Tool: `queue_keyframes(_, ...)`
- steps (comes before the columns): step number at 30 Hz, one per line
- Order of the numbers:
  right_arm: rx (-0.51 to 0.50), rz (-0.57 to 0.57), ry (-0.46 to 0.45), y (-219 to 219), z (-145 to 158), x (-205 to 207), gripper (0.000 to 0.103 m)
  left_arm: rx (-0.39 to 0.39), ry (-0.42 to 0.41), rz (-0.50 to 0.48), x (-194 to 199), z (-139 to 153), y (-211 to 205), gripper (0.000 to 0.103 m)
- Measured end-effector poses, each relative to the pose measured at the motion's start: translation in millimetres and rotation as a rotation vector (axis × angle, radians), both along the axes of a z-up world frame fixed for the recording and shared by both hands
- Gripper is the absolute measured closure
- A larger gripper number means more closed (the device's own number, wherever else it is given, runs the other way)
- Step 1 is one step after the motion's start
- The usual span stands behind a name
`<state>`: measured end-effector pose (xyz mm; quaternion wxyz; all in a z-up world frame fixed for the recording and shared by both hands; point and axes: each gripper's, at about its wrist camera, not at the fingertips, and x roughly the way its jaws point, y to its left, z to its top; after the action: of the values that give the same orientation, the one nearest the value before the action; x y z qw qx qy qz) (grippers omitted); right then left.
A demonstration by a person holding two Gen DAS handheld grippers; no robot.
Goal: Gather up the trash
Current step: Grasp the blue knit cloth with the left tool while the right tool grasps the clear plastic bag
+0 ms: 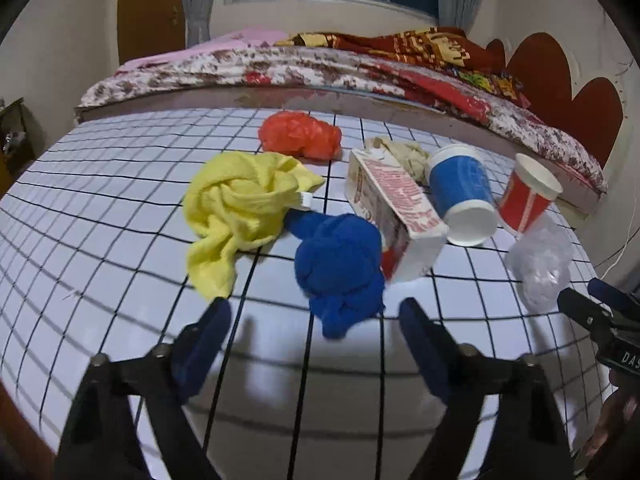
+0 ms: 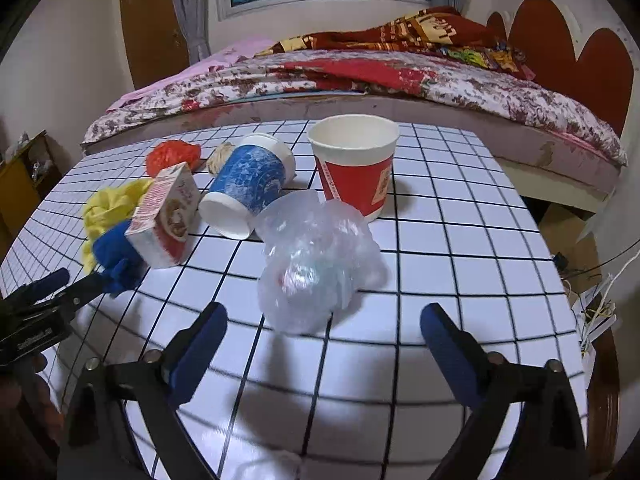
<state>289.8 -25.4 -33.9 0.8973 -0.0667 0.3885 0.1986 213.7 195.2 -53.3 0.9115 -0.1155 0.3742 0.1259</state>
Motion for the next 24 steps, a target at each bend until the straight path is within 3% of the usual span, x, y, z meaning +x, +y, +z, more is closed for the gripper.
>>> queue_keyframes(4, -0.022, 0.004, 0.012, 9.2, -8.9, 12.9, 0.018, -0.018, 0.005, -0.015, 9.3, -3.3, 4.3, 0.027)
queue_keyframes(8, -0.009, 0.013, 0.050, 12.0, -17.7, 24.5, 0.048, -0.057, 0.011, -0.044, 18.3, -6.9, 6.4, 0.039)
queue_keyframes(9, -0.007, 0.015, 0.056, 12.4, -19.7, 26.0, 0.052, -0.062, 0.016, -0.059, 20.9, -7.8, 4.9, 0.041)
queue_keyframes(10, -0.004, 0.019, 0.058, 13.1, -20.7, 26.7, 0.060, -0.062, 0.019, -0.069, 22.9, -8.2, 3.5, 0.048)
queue_keyframes(11, -0.001, 0.021, 0.054, 13.1, -21.0, 26.4, 0.061, -0.061, 0.022, -0.079, 25.3, -8.6, 1.6, 0.058)
queue_keyframes(16, 0.025, 0.036, 0.041, 8.7, -20.2, 19.8, 0.063, -0.070, 0.007, -0.107, 22.3, -6.6, -1.0, 0.073)
queue_keyframes(24, 0.102, 0.024, -0.005, -14.3, -4.5, -1.7, 0.064, -0.064, -0.044, -0.104, -9.2, 3.3, -4.4, 0.073)
